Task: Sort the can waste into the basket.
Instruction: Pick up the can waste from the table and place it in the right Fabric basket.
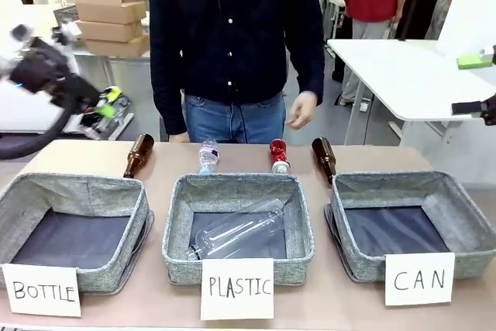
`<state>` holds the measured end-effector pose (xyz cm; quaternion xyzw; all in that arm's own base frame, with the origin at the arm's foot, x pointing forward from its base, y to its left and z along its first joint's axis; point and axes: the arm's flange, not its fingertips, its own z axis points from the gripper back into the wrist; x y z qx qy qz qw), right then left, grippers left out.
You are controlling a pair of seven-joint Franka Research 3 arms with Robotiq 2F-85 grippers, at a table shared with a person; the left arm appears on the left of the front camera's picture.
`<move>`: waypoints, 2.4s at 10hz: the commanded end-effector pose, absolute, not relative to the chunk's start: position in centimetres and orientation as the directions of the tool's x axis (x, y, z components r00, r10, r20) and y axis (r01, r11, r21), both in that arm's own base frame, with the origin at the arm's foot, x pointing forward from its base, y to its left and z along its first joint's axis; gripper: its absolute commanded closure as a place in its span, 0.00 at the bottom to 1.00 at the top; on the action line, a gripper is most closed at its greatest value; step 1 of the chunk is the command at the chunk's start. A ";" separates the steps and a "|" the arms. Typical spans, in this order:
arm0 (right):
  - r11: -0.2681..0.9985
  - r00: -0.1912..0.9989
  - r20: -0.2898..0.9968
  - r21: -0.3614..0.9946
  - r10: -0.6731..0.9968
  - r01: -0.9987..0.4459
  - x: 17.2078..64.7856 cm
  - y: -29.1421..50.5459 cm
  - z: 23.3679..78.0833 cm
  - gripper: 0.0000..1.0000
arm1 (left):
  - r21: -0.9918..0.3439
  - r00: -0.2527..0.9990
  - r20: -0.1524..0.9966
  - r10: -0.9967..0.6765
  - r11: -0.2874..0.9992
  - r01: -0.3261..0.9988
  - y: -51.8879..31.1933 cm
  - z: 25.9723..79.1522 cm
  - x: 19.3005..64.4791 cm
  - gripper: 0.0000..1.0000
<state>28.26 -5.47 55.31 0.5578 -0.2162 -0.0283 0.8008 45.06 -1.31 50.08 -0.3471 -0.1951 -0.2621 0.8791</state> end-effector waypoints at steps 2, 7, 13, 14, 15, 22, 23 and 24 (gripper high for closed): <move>0.362 0.898 0.339 0.904 -0.282 -0.228 28.6 -5.4 55.5 0.00 | -0.592 0.544 0.500 -0.674 0.192 0.782 -0.3 46.8 38.5 0.97; 0.362 0.898 0.339 0.904 -0.282 -0.228 28.6 -5.4 55.5 0.00 | -0.584 0.666 0.527 -0.527 0.345 0.735 -1.4 47.7 37.5 0.97; 0.789 0.797 0.542 0.597 -0.267 -0.142 21.8 -20.0 60.1 0.00 | -0.324 0.145 0.691 -0.708 -0.124 0.938 -31.3 54.1 35.3 0.58; 0.744 0.755 0.526 0.663 -0.391 -0.077 20.5 -23.0 59.0 0.00 | -0.242 0.073 0.682 -0.728 -0.130 0.962 -36.5 53.9 31.5 0.58; 0.720 0.722 0.515 0.693 -0.462 -0.033 19.6 -24.6 57.6 0.00 | -0.280 0.148 0.723 -0.675 -0.090 0.956 -40.9 53.0 29.1 0.58; 0.711 0.732 0.499 0.702 -0.464 -0.028 17.7 -26.0 57.7 0.00 | -0.182 0.162 0.743 -0.649 0.037 0.983 -62.8 45.7 30.9 0.58; 0.711 0.732 0.499 0.702 -0.464 -0.028 17.7 -26.0 57.7 0.00 | -0.090 0.108 0.821 -0.561 0.060 0.994 -57.5 46.0 27.5 0.58; 0.711 0.732 0.499 0.702 -0.464 -0.028 17.7 -26.0 57.7 0.00 | -0.090 0.108 0.821 -0.561 0.060 0.994 -57.5 46.0 27.5 0.58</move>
